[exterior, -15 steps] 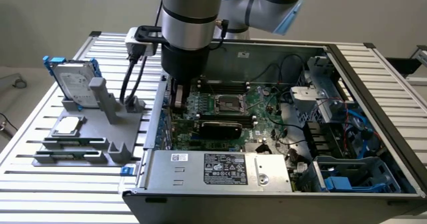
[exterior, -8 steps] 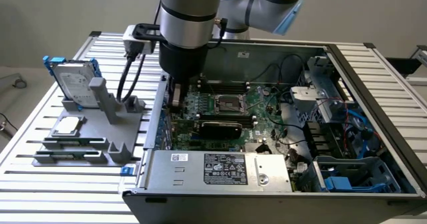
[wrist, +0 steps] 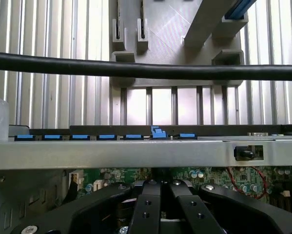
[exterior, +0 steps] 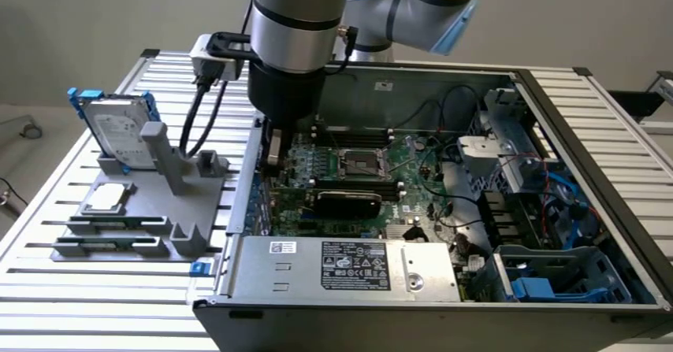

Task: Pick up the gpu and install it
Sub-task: 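Press down on the gpu until it lock into place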

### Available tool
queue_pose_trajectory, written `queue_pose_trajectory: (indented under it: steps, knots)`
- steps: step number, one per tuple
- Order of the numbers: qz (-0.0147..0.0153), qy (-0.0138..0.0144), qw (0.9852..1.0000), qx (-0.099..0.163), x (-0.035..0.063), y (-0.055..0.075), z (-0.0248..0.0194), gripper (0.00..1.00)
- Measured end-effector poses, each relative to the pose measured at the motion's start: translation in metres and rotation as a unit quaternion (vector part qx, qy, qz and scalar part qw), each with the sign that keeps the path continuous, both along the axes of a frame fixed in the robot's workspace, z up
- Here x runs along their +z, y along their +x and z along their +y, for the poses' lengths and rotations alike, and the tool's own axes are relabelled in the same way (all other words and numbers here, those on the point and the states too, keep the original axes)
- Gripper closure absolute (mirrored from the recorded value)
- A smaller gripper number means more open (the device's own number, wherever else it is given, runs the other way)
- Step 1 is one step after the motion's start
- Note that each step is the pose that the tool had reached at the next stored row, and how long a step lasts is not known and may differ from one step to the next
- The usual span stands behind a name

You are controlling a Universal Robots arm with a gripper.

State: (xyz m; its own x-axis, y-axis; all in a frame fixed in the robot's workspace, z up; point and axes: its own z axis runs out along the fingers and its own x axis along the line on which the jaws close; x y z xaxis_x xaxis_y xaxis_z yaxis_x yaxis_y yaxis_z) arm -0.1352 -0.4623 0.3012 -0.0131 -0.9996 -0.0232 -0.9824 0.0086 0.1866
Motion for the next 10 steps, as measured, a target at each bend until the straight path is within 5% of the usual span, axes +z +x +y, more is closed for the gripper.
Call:
queue_pose_trajectory:
  steps: [10]
  knots:
    - [0.0011,-0.0008,1.0000,0.001,-0.0001,0.0011,0.0000,0.89]
